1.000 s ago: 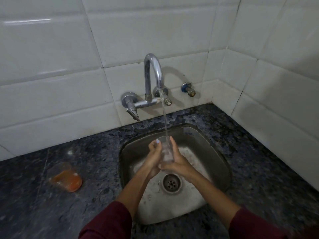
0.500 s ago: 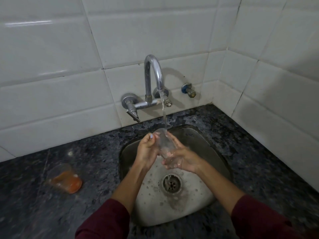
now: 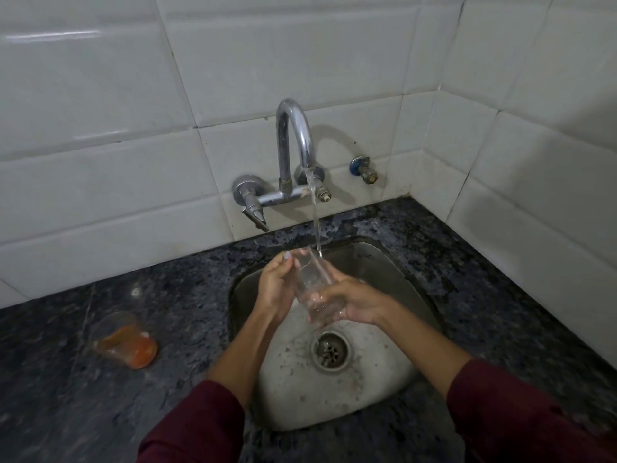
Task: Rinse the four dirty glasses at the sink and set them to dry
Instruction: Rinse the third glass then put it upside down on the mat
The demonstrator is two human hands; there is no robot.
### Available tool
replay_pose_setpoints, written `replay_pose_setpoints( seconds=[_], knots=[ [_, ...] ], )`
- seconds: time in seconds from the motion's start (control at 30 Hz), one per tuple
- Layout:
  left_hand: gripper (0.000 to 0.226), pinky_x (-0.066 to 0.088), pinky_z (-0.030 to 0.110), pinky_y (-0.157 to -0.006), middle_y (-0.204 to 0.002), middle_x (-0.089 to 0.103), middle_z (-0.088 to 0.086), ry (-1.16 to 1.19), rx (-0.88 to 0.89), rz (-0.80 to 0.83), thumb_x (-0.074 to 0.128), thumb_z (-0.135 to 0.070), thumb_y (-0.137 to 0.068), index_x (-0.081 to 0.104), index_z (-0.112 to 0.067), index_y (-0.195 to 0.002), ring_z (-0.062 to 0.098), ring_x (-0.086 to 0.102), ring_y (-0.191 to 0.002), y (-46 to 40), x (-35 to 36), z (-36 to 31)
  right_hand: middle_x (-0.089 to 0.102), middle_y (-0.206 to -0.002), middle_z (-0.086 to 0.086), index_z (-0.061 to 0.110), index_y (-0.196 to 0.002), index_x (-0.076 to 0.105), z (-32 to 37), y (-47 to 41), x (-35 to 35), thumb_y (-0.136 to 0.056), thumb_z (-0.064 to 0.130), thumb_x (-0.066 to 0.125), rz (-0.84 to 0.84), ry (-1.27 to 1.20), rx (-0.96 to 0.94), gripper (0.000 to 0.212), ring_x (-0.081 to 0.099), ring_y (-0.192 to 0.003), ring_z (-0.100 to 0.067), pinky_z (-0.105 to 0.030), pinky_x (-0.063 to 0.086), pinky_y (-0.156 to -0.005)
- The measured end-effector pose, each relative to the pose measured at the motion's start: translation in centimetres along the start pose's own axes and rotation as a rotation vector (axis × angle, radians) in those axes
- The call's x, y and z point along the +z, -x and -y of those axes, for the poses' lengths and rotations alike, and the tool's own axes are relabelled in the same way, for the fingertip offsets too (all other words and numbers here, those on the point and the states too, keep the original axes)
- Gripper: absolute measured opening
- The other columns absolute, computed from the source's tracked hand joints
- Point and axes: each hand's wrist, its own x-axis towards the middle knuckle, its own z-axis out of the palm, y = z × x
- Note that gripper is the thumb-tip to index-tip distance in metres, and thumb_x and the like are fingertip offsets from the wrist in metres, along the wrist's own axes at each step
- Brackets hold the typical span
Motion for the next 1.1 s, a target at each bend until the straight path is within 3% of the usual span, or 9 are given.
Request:
replay_pose_setpoints(
  seconds=[0.1,0.23,0.3,0.43,0.53,0.73,0.83,0.93,1.1],
  knots=[
    [0.025,0.051,0.033,-0.077,-0.082,0.070,0.006,-0.064,0.020,-0.039,0.039,-0.012,-0.099,0.060,-0.004,-0.087,0.017,0.066,-0.075,-0.4,0.3,-0.3,0.062,-0.108,-0.016,0.042,-0.137,0.032,0.0,0.0,0.1,-0.070,0.002,0.067,0.015,-0.090,0.051,0.085,0.067,-0.071,-0.031,-0.038,0.054,-0.065],
    [0.022,0.047,0.031,-0.069,-0.079,0.059,0.006,-0.519,0.012,-0.120,0.047,-0.023,-0.099,0.054,-0.013,-0.080,0.019,0.056,-0.075,-1.1,1.6,-0.9,0.061,-0.120,-0.008,0.056,-0.140,-0.001,0.7,-0.8,0.9,-0.064,0.013,0.073,-0.326,0.698,-0.002,0.115,0.070,-0.072,-0.021,-0.032,0.056,-0.057],
    [0.023,0.044,0.031,-0.066,-0.076,0.054,0.006,-0.545,0.001,-0.166,0.049,-0.023,-0.098,0.051,-0.015,-0.076,0.018,0.052,-0.071,-1.4,2.1,-1.2,0.063,-0.119,-0.007,0.056,-0.139,-0.008,0.5,-1.5,0.6,-0.061,0.015,0.074,-0.367,0.778,-0.053,0.120,0.070,-0.072,-0.021,-0.030,0.055,-0.057],
    [0.021,0.047,0.036,-0.076,-0.083,0.061,0.011,-0.389,-0.052,-0.167,0.045,-0.015,-0.098,0.058,-0.013,-0.083,0.022,0.056,-0.078,-2.0,2.4,-1.6,0.065,-0.104,-0.011,0.050,-0.131,0.034,0.9,-1.0,-0.1,-0.071,0.004,0.071,-0.168,0.091,-0.041,0.084,0.066,-0.065,-0.025,-0.035,0.054,-0.057],
    [0.017,0.049,0.032,-0.074,-0.095,0.063,0.010,-0.251,-0.094,-0.161,0.042,-0.014,-0.101,0.057,-0.008,-0.107,0.019,0.059,-0.082,-2.5,2.5,-1.4,0.065,-0.080,-0.013,0.016,-0.102,0.063,1.0,-1.1,-0.1,-0.080,0.033,0.065,-0.169,-0.493,0.045,0.028,0.062,-0.057,-0.026,-0.030,0.051,-0.055],
    [0.036,0.049,0.029,-0.065,-0.097,0.062,0.010,-0.373,-0.122,-0.256,0.047,-0.015,-0.098,0.047,-0.002,-0.131,0.017,0.058,-0.076,-2.7,2.0,-1.7,0.067,-0.082,-0.019,0.002,-0.095,0.064,0.1,-3.5,0.1,-0.085,0.049,0.054,-0.188,-0.815,0.014,0.049,0.064,-0.066,-0.027,-0.029,0.055,-0.058],
    [0.037,0.050,0.031,-0.062,-0.089,0.059,0.005,-0.393,-0.168,-0.338,0.043,-0.012,-0.098,0.043,0.000,-0.134,0.017,0.058,-0.072,-2.5,0.9,-1.9,0.068,-0.087,-0.011,0.008,-0.099,0.065,-0.6,-3.6,-0.3,-0.081,0.044,0.063,-0.161,-0.672,0.014,0.040,0.064,-0.074,-0.023,-0.032,0.050,-0.065],
    [0.040,0.046,0.040,-0.086,-0.101,0.057,0.003,-0.462,-0.211,-0.432,0.044,-0.011,-0.098,0.041,-0.008,-0.137,0.021,0.055,-0.091,-2.2,-0.3,-2.2,0.067,-0.091,-0.004,0.015,-0.102,0.062,-1.8,-3.1,-0.8,-0.062,0.014,0.081,-0.137,-0.362,-0.058,0.044,0.064,-0.078,-0.017,-0.030,0.053,-0.067],
    [0.054,0.044,0.042,-0.100,-0.127,0.052,0.012,-0.650,-0.084,-0.524,0.053,-0.013,-0.094,0.032,-0.006,-0.143,0.025,0.051,-0.110,-2.4,-1.1,-3.4,0.058,-0.113,-0.002,0.018,-0.111,0.047,-3.3,-2.2,-0.2,-0.065,-0.023,0.065,-0.279,0.093,-0.163,0.065,0.057,-0.100,-0.009,-0.026,0.054,-0.070]
  ],
)
